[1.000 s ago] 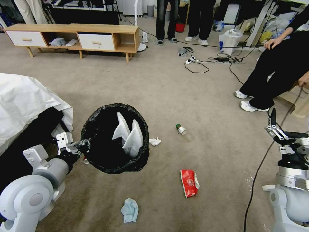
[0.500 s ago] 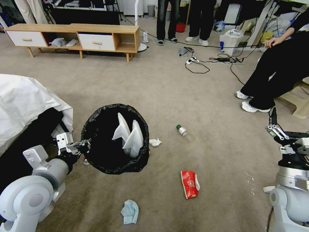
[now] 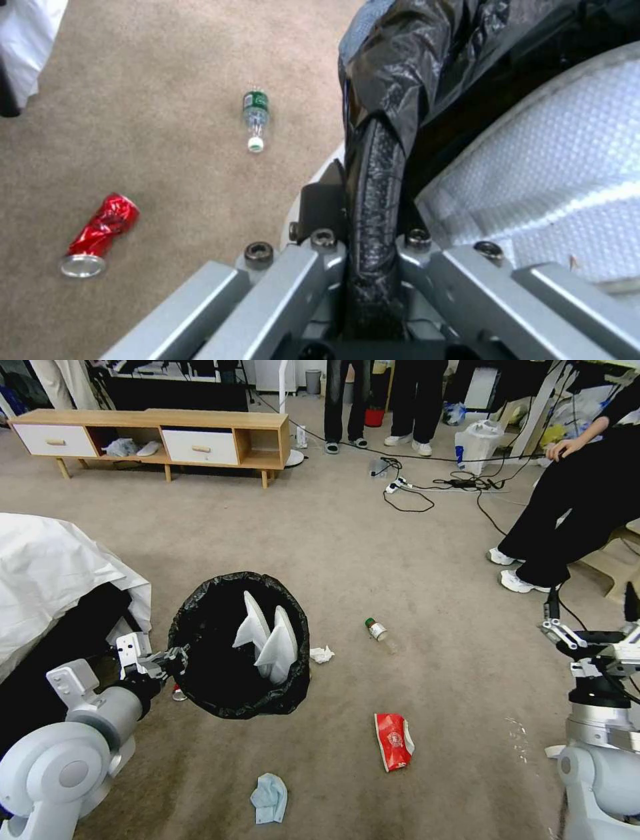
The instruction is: Pick up the trash bin and place the garbage on the floor into it.
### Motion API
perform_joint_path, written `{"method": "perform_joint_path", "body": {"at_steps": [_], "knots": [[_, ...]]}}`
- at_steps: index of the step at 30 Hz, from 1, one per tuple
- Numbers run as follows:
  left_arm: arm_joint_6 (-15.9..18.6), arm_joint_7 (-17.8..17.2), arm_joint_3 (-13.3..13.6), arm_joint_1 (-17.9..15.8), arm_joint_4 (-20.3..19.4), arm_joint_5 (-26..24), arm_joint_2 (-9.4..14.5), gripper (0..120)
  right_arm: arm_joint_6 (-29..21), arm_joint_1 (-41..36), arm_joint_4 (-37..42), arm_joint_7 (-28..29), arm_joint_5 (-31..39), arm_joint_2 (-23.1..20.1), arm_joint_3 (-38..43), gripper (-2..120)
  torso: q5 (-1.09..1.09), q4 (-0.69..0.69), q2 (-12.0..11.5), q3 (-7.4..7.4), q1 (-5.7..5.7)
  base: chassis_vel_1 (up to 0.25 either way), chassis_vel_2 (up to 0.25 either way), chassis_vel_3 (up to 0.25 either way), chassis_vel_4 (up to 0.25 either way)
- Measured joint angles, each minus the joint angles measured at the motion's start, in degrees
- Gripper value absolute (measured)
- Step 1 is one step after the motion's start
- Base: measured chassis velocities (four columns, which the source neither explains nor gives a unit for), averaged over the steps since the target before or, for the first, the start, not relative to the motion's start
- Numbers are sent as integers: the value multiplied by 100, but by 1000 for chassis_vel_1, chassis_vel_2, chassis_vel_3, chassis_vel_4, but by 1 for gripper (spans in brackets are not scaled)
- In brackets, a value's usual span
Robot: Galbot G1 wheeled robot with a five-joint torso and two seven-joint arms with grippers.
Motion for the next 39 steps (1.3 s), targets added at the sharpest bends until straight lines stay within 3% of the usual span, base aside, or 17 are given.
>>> {"method": "perform_joint_path", "body": {"at_steps": [1, 3, 4, 6, 7, 9, 21, 24, 30, 32, 33, 35, 36, 38, 39], "knots": [[0, 0, 0, 0, 0, 0, 0, 2, 0, 0, 0, 0, 0, 0, 0, 100, 0, 0, 0, 0, 0, 0, 0, 0, 0], [0, 2, 1, -5, 8, -5, -4, 2, -49, -33, -37, -313, 216, -515, -230, 100, 1, 0, 0, 0, 0, 0, 0, 0, 0], [0, 2, 1, -5, 8, -5, -4, 2, -49, -33, -37, -313, 216, -515, -230, 100, 1, 0, 0, 0, 0, 0, 0, 0, 0], [0, 18, 4, -4, 13, -18, -9, 2, -59, -67, -112, -403, 329, -1100, -511, 100, -2, 0, 0, 0, 0, 0, 0, 0, 0], [0, 18, 4, -4, 13, -18, -9, 2, -59, -67, -112, -403, 329, -1100, -511, 100, -2, 0, 0, 0, 0, 0, 0, 0, 0], [0, 36, 14, 1, 16, -23, -25, 2, -77, -78, -191, -411, 402, -1531, -880, 100, -1, 0, 0, 0, 0, 0, 0, 0, 0], [0, 69, 55, -30, 7, 0, -106, 2, -343, 65, -452, -149, 708, -2233, -2129, 100, 2, 0, 0, 0, 0, 0, 0, 0, 0], [0, 113, 72, -71, 25, 27, -144, 2, -716, 189, -626, 273, 881, -2453, -2821, 100, -1, 0, 0, 0, 0, 0, 0, 0, 0], [0, 144, 89, -124, 65, 48, -168, 2, -1159, 344, -683, 860, 1011, -2552, -3341, 100, 0, 1, -1, 0, 0, 0, 0, 0, 0], [0, 163, 110, -147, 104, 90, -202, 2, -1763, 403, -587, 1262, 1134, -2626, -3510, 100, -1, 0, 0, 0, 0, 0, 0, 0, 0], [0, 163, 110, -147, 104, 90, -202, 2, -1763, 403, -587, 1262, 1134, -2626, -3510, 100, -1, 0, 0, 0, 0, 0, 0, 0, 0], [0, 190, 143, -161, 141, 141, -252, 2, -2429, 535, -483, 1878, 1147, -2660, -3703, 100, -1, -1, 0, 0, 0, 0, 0, 0, 0], [0, 190, 143, -161, 141, 141, -252, 2, -2429, 535, -483, 1878, 1147, -2660, -3703, 100, -1, -1, 0, 0, 0, 0, 0, 0, 0], [0, 204, 166, -164, 168, 178, -300, 2, -3117, 687, -428, 2458, 1101, -2646, -3858, 100, -1, 1, 0, 0, 0, 0, 0, 0, 0], [0, 204, 166, -164, 168, 178, -300, 2, -3117, 687, -428, 2458, 1101, -2646, -3858, 100, -1, 1, 0, 0, 0, 0, 0, 0, 0]]}}
